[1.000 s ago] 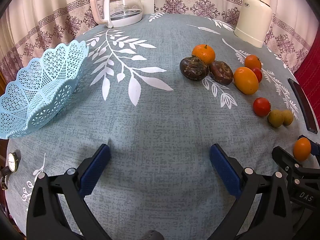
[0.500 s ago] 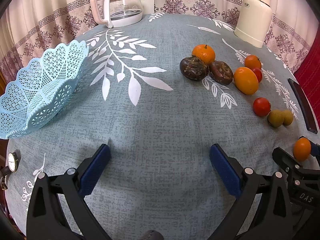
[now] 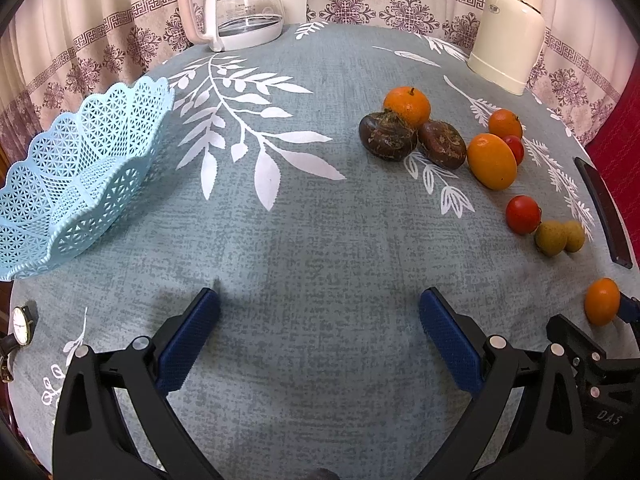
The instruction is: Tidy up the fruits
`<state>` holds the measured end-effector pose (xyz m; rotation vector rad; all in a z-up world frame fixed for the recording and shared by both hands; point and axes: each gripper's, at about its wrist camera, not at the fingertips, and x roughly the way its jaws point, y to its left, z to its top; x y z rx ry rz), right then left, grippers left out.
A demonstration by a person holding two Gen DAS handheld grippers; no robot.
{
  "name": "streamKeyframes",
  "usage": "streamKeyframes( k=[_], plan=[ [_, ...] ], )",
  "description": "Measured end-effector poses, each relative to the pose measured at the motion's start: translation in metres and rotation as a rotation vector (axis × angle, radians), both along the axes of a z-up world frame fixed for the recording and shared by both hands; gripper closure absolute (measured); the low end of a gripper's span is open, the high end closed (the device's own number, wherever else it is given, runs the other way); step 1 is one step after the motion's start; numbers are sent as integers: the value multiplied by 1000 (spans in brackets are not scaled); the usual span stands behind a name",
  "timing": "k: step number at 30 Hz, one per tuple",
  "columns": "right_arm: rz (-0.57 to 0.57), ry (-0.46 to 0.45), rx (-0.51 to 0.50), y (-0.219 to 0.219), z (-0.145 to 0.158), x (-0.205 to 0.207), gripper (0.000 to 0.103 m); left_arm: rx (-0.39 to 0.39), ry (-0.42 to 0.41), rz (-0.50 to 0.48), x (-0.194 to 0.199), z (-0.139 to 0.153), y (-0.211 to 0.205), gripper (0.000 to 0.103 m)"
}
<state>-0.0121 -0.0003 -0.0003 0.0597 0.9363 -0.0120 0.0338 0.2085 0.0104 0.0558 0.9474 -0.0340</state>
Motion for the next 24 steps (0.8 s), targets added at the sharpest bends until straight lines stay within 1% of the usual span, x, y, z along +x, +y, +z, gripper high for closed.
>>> streamKeyframes(
  k=[6,14,19,21,24],
  plan=[
    [17,1,6,-1,0,-2,5,-3,-1,-1,3,-1,-1,2],
    [27,-17,-64,7,3,-11,5,-4,-2,-1,3,-1,-1,2],
    [27,7,-9,-2,2,-7,5,-3,-4,-2,2,0,-2,2],
    [29,2,-9,-1,2,-7,5,0,-6,-2,2,1,-3,2],
    [35,-10,19,-3,4,-9,5,-8,-8,-4,1,1,-1,2]
  ],
)
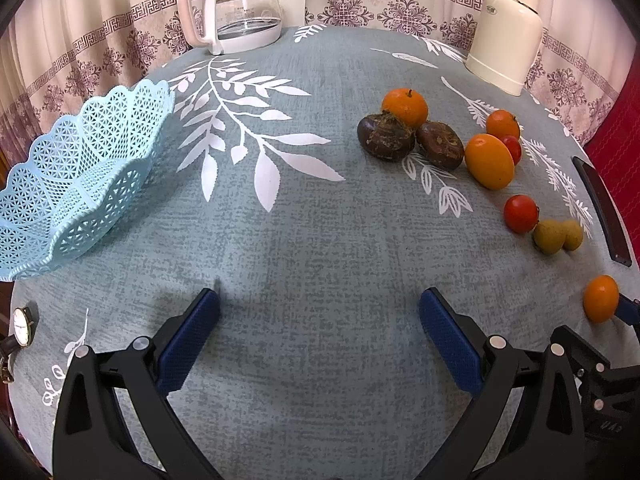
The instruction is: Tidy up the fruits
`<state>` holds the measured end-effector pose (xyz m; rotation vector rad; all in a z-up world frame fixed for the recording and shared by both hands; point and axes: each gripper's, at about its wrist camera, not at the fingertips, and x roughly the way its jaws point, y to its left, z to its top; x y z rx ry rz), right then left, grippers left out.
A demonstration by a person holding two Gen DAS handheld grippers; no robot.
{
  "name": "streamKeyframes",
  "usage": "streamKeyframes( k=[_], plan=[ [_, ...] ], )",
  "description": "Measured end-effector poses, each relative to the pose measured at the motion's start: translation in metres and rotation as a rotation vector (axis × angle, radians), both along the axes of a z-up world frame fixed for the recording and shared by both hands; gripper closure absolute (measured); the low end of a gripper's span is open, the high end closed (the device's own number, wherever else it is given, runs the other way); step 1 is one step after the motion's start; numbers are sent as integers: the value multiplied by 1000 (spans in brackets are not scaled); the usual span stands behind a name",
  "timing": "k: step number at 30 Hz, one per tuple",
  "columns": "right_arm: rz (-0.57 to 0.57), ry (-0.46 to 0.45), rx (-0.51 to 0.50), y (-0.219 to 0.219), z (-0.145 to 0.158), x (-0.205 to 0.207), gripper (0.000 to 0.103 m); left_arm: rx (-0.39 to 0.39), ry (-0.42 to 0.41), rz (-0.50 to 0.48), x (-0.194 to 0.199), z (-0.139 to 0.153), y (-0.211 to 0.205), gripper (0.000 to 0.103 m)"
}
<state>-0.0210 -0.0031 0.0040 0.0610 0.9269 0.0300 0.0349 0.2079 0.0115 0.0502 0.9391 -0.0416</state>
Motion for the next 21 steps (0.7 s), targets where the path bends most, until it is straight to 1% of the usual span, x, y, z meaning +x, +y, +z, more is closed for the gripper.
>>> streamKeyframes(
  k=[3,11,21],
  plan=[
    [5,-25,27,-2,6,-1,5,-7,-2,-3,0,0,1,2],
    [11,-87,51,-6,23,-1,5,-5,-1,-3,-1,1,1,2],
    [-16,-79,56,-14,18,-5,5,-7,-1,-3,0,1,1,2]
  ],
)
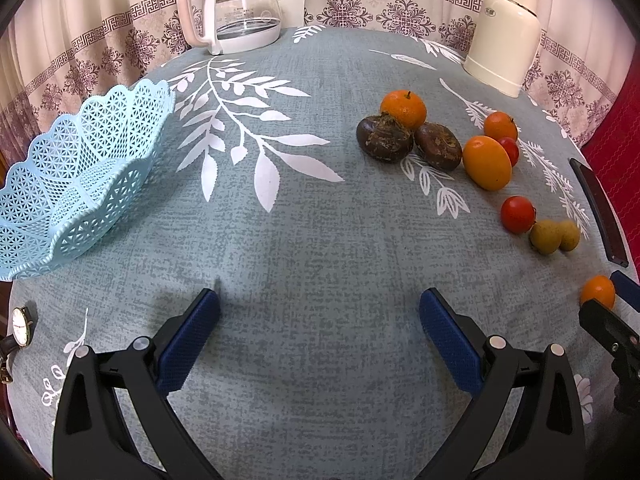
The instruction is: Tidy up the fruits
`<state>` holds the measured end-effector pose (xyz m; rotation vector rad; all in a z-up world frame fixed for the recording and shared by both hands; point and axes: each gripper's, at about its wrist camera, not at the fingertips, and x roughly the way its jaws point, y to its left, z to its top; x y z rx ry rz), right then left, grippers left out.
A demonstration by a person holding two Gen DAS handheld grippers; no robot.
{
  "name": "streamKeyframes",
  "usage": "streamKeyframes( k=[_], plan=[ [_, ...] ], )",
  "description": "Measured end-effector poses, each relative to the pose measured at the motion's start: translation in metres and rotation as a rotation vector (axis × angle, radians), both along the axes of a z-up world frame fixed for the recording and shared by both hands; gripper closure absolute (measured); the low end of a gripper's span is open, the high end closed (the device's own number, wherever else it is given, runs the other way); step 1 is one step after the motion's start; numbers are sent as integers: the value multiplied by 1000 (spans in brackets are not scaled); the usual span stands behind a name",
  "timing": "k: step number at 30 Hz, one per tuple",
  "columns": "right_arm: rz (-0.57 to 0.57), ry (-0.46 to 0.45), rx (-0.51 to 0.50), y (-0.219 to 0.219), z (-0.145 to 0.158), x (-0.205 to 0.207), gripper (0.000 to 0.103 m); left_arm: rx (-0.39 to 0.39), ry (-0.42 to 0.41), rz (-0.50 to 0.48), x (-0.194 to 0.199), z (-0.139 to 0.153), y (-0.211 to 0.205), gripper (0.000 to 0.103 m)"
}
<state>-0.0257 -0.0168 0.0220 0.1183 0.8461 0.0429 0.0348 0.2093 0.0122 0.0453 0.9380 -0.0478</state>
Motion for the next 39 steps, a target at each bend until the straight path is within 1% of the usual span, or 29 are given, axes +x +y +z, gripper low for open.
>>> streamKeyframes(
  k=[7,12,18,25,30,34,39],
  plan=[
    [-17,-47,-31,0,6,-6,5,2,-6,11,0,3,1,2],
    [-24,-49,-22,-5,5,-7,5,15,-17,21,-1,6,1,2],
    [-32,-55,-27,-10,4,-10,5,49,-40,-1,-3,11,-6,2],
    [-18,-77,-3,-18,6,-20,5,39,-69,-21,0,28,-7,2],
    [5,-87,19,-18,7,-24,5,72,-92,-35,17,35,-13,2],
    [16,-86,22,-17,6,-24,7,73,-81,-51,36,34,-17,2],
    [31,-80,24,-15,5,-24,8,83,-55,-95,65,26,-27,2]
  ],
)
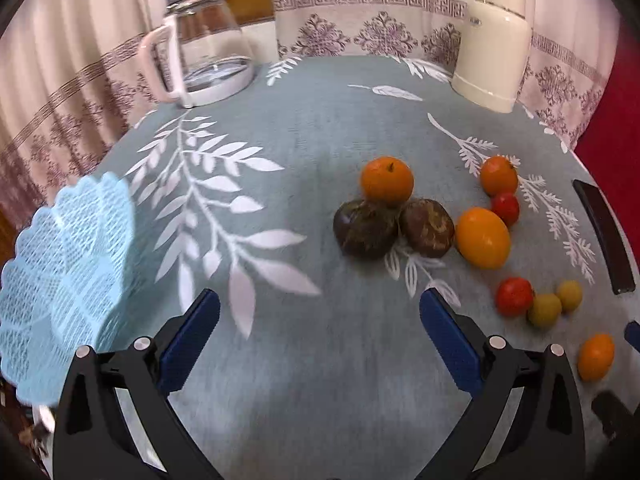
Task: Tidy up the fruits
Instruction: 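Reach the left tool to the dark brown fruit and close on it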
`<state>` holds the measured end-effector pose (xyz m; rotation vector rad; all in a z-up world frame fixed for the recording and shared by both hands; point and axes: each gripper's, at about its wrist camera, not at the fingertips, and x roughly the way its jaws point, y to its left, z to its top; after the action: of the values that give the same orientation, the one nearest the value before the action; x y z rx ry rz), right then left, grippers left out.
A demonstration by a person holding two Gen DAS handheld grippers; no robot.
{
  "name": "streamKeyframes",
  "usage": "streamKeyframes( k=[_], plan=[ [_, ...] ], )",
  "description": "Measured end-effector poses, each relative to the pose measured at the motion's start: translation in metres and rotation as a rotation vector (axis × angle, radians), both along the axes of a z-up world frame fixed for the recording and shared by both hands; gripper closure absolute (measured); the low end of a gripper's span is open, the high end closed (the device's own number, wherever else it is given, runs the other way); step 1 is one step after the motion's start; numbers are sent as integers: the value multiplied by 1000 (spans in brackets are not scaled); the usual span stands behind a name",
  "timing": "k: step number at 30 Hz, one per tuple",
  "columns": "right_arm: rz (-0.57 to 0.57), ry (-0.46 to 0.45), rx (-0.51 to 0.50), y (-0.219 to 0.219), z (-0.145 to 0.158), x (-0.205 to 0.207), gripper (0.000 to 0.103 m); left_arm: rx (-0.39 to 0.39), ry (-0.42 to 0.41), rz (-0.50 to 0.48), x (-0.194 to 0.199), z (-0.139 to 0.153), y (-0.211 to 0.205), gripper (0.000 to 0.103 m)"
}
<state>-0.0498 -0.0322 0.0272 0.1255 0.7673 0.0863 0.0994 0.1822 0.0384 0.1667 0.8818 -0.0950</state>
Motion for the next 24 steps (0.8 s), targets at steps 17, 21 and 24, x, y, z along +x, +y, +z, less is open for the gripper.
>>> streamKeyframes(
  k=[17,21,24],
  plan=[
    [15,31,26,-1,-6,5,8,-34,42,-87,47,-17,-12,36],
    [14,34,28,-1,-6,6,8,-53,29,-118,42,-16,-16,50],
    [15,32,24,-1,-6,6,8,-61,22,-125,38,-15,-18,57]
  ],
)
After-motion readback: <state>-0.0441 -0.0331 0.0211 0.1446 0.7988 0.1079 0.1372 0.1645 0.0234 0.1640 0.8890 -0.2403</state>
